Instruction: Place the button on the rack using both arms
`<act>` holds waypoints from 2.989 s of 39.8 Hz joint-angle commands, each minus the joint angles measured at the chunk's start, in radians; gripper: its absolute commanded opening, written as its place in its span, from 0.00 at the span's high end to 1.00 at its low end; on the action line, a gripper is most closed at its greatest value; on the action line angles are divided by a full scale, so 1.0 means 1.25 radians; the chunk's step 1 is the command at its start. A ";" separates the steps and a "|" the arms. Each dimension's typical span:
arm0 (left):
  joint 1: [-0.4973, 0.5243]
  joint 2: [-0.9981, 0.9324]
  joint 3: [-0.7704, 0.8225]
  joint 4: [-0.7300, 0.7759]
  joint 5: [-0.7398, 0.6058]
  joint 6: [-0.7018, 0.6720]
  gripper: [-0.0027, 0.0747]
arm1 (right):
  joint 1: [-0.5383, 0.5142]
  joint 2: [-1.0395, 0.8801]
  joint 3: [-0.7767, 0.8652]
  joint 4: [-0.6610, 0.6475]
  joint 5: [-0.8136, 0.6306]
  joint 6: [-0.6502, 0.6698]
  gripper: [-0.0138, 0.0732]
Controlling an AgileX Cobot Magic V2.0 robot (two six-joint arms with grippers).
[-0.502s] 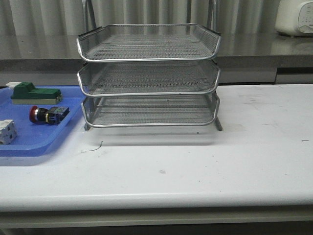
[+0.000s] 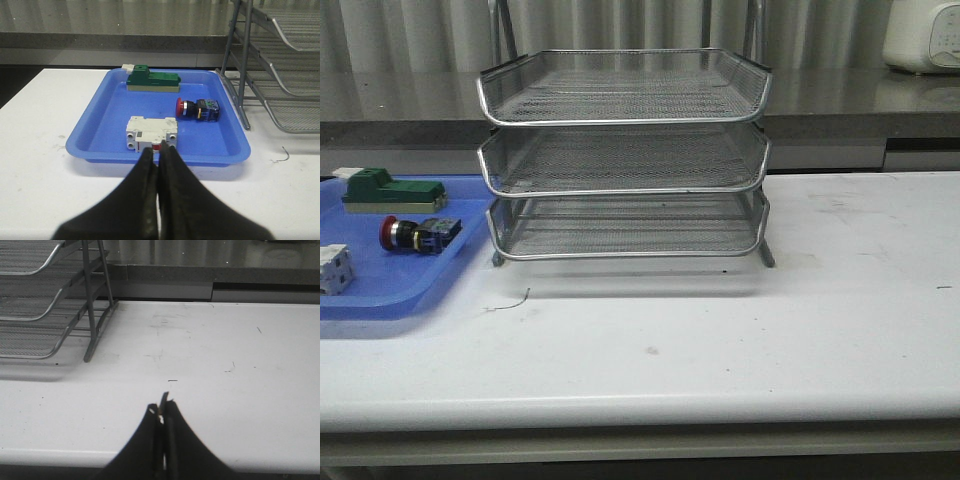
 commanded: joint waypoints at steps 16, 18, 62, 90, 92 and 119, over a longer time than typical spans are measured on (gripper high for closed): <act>0.001 -0.017 0.007 0.000 -0.066 -0.006 0.99 | 0.000 -0.014 -0.003 0.000 -0.070 -0.006 0.91; 0.001 -0.017 0.007 0.000 -0.066 -0.006 0.99 | 0.000 -0.014 -0.003 0.000 -0.070 -0.006 0.91; 0.001 0.305 -0.368 0.063 -0.049 0.000 0.99 | 0.000 0.287 -0.439 0.014 0.119 -0.006 0.91; 0.001 0.318 -0.368 0.061 -0.046 0.000 0.11 | 0.000 0.296 -0.441 0.013 0.119 -0.006 0.10; 0.001 0.318 -0.368 0.061 -0.046 0.000 0.13 | 0.000 0.296 -0.441 0.013 0.119 -0.006 0.10; 0.001 0.318 -0.368 0.061 -0.046 0.000 0.29 | 0.000 0.668 -0.503 0.281 0.078 -0.005 0.10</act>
